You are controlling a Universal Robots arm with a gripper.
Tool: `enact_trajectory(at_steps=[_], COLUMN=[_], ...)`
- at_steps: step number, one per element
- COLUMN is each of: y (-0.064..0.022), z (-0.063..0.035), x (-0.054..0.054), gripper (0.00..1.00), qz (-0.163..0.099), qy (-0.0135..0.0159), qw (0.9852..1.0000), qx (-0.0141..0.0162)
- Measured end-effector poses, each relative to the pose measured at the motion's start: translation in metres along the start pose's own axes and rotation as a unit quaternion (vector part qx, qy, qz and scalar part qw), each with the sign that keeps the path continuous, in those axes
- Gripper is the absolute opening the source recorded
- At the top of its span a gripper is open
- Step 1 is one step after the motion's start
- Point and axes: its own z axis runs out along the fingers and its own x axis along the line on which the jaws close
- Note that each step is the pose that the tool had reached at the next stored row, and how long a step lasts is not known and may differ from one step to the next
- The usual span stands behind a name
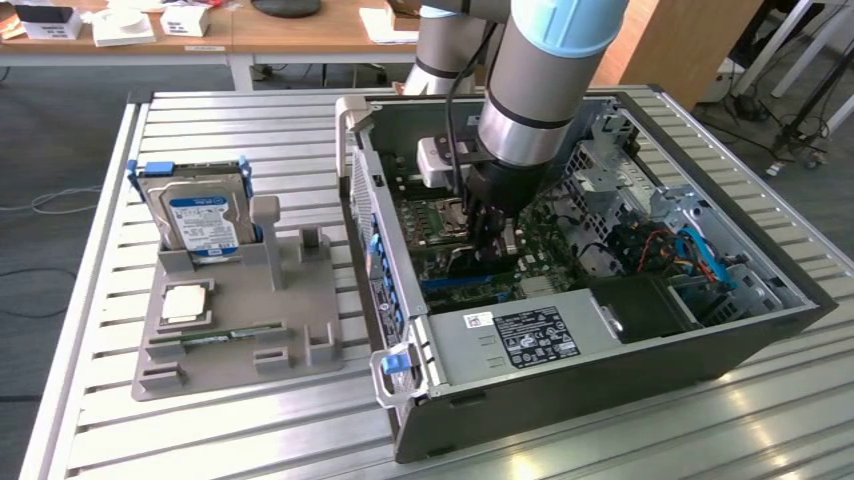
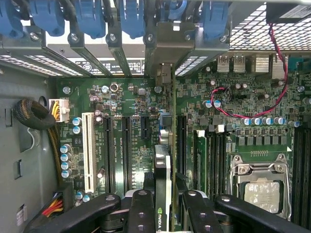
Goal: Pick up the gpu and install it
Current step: 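Insert the gpu into the slot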
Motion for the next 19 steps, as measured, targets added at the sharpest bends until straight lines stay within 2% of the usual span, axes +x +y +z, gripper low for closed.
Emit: enact_trajectory(at_steps=[19], y=[0.0], z=[0.0022], x=[0.0002], gripper=[0.27], qz=[0.0], qy=[0.0001], qw=[1.0], qx=[-0.0001])
